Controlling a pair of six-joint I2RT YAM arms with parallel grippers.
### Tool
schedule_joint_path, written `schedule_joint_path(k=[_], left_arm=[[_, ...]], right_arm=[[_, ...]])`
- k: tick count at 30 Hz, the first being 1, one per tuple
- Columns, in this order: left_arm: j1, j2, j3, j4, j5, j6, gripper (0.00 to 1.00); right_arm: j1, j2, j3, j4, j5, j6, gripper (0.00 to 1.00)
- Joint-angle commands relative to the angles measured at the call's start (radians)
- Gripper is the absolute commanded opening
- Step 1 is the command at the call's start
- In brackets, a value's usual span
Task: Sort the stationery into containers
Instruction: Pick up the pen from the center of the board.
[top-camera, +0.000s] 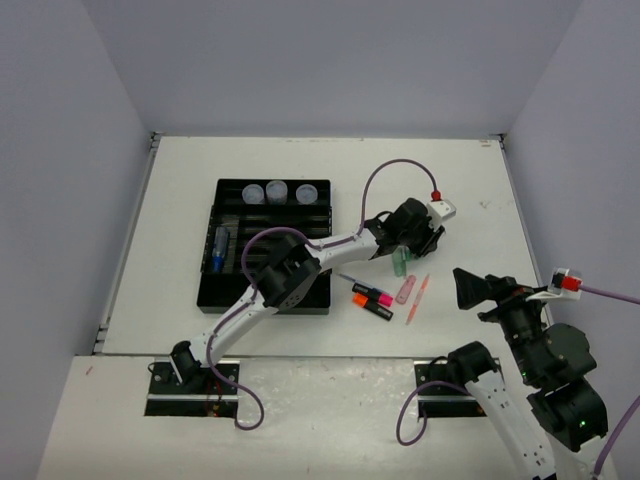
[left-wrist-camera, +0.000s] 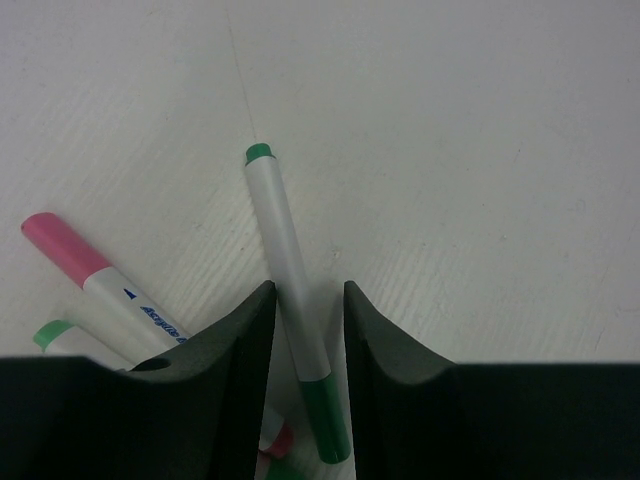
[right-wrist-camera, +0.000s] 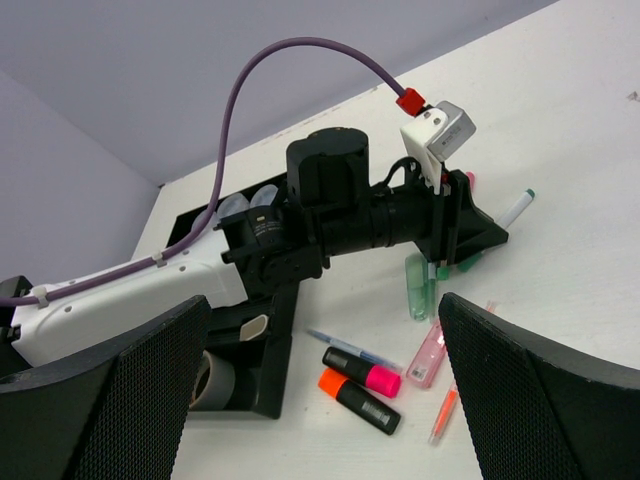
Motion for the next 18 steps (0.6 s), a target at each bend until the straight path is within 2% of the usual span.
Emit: schedule_joint_path(k=[1, 5, 16, 18], left_arm=[[-0.007, 0.026, 0.042, -0.02, 0.0, 0.014, 0.34], [-0.01, 0.033, 0.039, -0.043, -0.028, 0.024, 0.28], [-0.056, 0.026, 0.009, -0.098, -0.137, 0.06, 0.27], [-0.07, 0.026, 0.007, -0.104, -0.143, 0.066, 0.23]], right_arm=[[0.003, 0.005, -0.005, 0.006, -0.011, -0.017, 0.99], [0.003, -0.003, -0.005, 0.006, -0.011, -0.017, 0.99], [0.003, -0.026, -0.003, 0.008, -0.008, -0.017, 0.99], [0.003, -0.033, -0.003, 0.008, -0.006, -0.017, 0.99]])
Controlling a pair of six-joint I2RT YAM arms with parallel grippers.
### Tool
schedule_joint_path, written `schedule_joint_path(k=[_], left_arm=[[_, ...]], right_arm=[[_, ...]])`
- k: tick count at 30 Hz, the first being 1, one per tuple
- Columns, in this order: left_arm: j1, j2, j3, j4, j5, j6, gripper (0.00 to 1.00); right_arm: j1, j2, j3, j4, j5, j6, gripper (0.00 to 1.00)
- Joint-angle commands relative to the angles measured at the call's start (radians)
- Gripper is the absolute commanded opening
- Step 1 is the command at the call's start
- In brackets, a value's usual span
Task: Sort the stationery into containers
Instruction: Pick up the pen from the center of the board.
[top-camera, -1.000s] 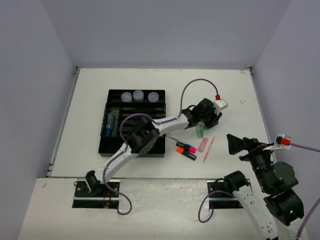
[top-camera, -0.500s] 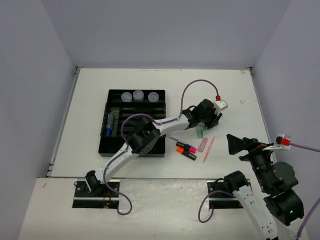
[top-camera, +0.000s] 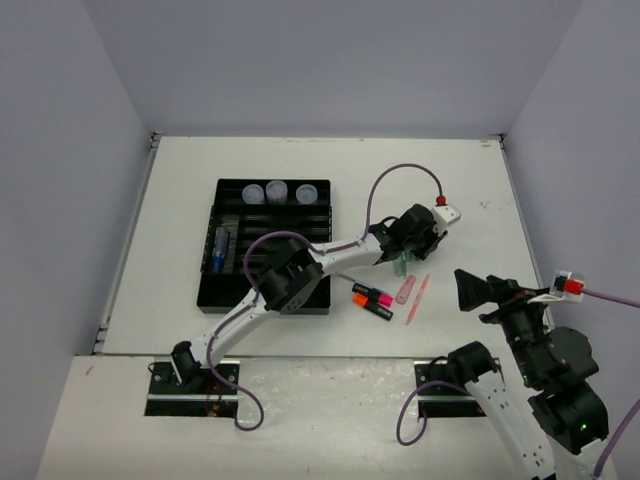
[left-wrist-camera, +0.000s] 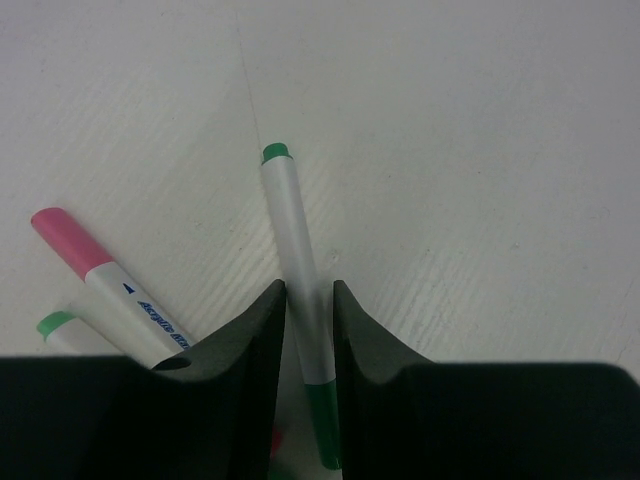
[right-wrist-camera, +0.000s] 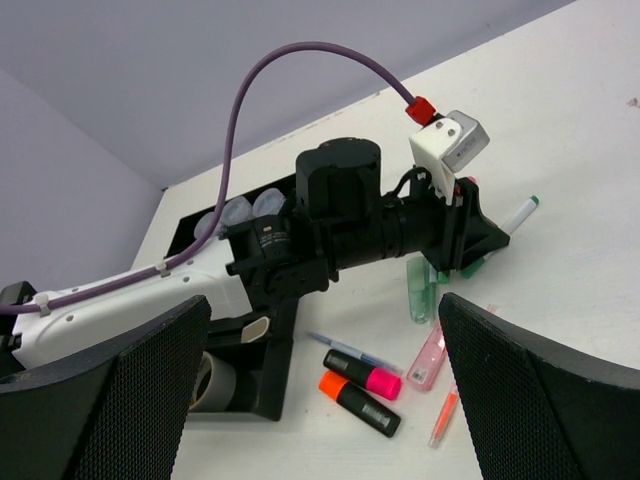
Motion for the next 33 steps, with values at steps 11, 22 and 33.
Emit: schedule_joint_path(k=[11, 22, 33], left_arm=[[-0.059, -0.026, -0.024, -0.046, 0.014, 0.006, 0.0], [-0.06, -0.23, -0.089, 0.045, 0.051, -0.048, 0.0], [-0.038, -0.366, -0.138, -0.02, -0.173, -0.097, 0.0]], right_arm=[[0.002, -0.026, -0.002, 0.007, -0.005, -0.012, 0.99], [0.002, -0.027, 0.002, 0.011, -0.006, -0.019, 0.99], [0.003, -0.034, 0.009, 0.017, -0.01, -0.039, 0.99]])
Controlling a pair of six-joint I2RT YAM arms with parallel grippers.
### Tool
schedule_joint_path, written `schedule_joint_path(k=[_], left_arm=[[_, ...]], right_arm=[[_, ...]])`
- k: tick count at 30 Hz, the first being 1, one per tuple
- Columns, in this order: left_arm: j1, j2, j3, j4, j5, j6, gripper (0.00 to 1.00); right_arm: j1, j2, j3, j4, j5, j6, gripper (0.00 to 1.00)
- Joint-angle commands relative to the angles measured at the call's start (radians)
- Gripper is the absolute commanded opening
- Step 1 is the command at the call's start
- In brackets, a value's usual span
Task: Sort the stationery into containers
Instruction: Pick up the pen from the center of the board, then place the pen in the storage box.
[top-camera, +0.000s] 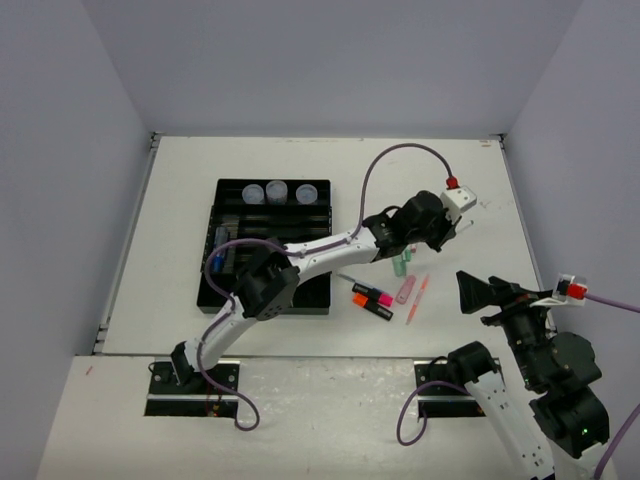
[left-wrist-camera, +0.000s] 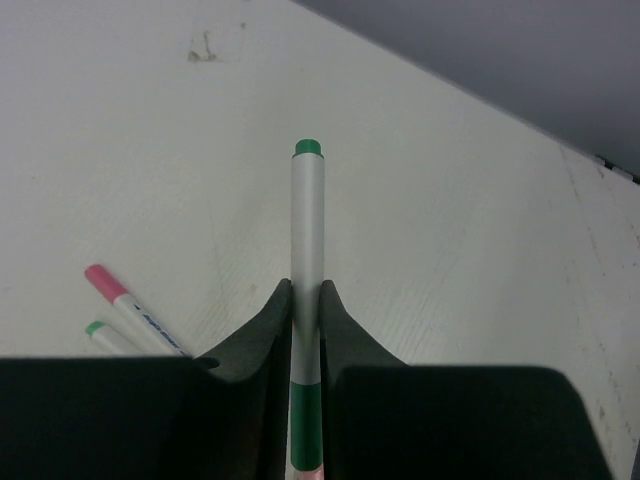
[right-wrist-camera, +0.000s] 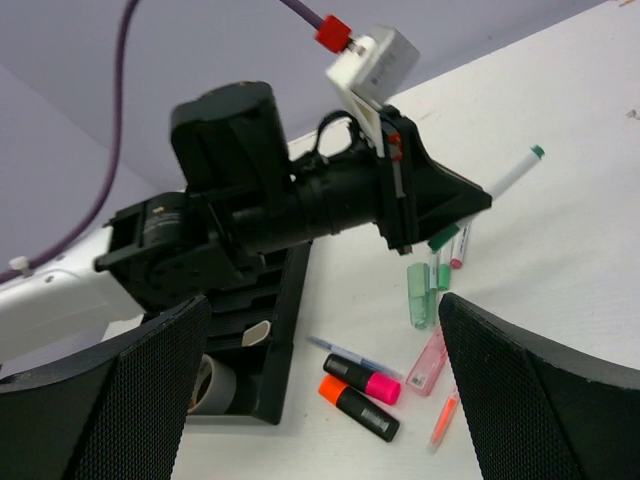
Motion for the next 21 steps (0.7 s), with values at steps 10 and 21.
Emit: schedule_joint_path(k=[10, 21], left_arm=[[0.278, -0.475, -0.5, 0.015, -0.198, -0.041, 0.0], [0.472, -0.699, -0.787, 0.124, -0.098, 0.506, 0.0]], right_arm=[[0.003, -0.012, 0.003, 0.025, -0.033, -0.037, 0.99], [0.003, -0.002, -0.003, 0.038, -0.051, -0.044, 0.99]])
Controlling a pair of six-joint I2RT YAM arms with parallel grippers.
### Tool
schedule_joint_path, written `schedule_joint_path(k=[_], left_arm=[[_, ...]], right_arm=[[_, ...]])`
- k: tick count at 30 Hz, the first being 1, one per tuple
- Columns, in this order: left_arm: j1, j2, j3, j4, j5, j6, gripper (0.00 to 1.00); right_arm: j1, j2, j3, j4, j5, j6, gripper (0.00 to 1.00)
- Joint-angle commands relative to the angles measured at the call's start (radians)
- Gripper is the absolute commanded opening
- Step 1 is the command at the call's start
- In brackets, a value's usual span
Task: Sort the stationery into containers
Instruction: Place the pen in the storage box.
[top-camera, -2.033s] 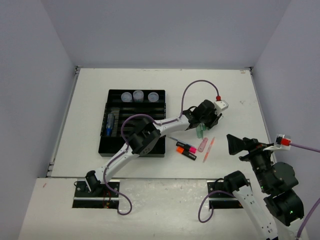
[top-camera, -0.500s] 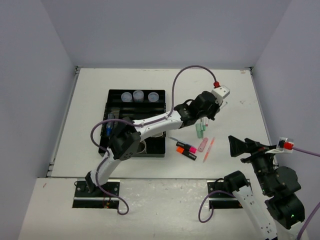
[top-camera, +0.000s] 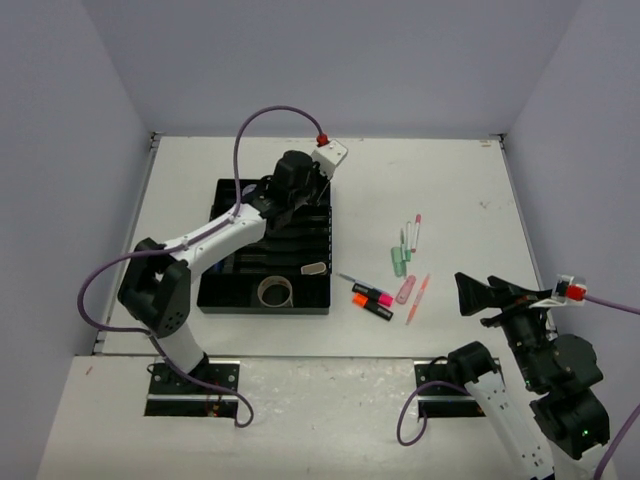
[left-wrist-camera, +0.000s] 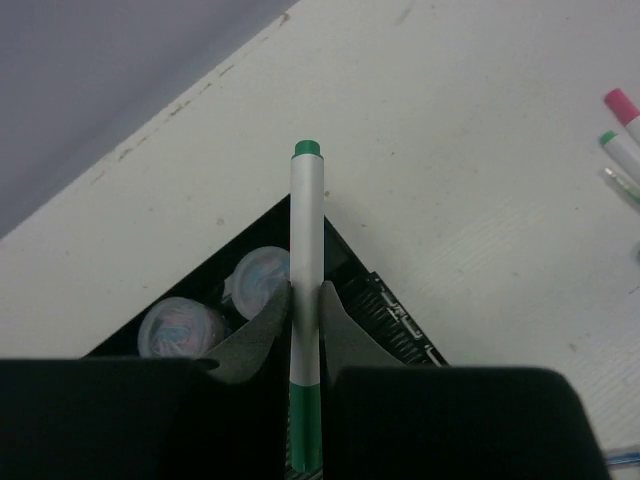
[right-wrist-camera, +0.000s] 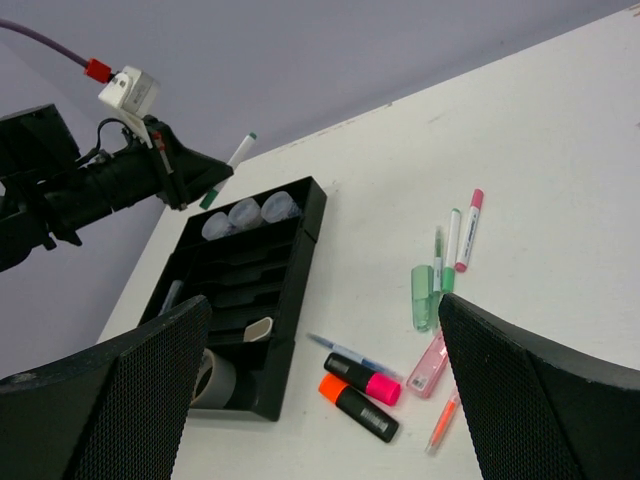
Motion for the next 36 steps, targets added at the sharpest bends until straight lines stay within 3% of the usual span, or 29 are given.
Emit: schedule_joint_path(k=[1, 4, 7, 14, 18, 27, 36], left_arm=[[0.093, -0.027, -0.018, 0.041, 0.129, 0.245, 0.0], [0.182, -0.008, -0.003, -0.017, 0.229, 0.303, 0.0], [0.251, -0.017, -0.042, 0.026, 0.329, 0.393, 0.0], [0.336, -0.12, -0.243, 0.105, 0.643, 0.849, 0.0], [0.392, -0.096, -0.261, 0.01, 0.795, 1.022, 0.0], [0.402, 0.042, -0.182, -0.16, 0.892, 1.175, 0.0], [0.368, 0.142, -0.101, -0.153, 0.841, 1.106, 0.0]], right_arm=[[0.003, 0.001, -0.004, 0.031, -0.023, -0.02, 0.99], [0.003, -0.006, -0.005, 0.033, -0.025, -0.022, 0.99], [0.004, -0.011, -0.008, 0.034, -0.028, -0.023, 0.99], [0.003, -0.015, -0.007, 0.037, -0.034, -0.024, 0.99], [0.006, -0.019, -0.009, 0.036, -0.032, -0.024, 0.99], [0.006, -0.014, -0.013, 0.036, -0.024, -0.023, 0.99], [0.006, -0.005, -0.012, 0.034, -0.02, -0.019, 0.99]])
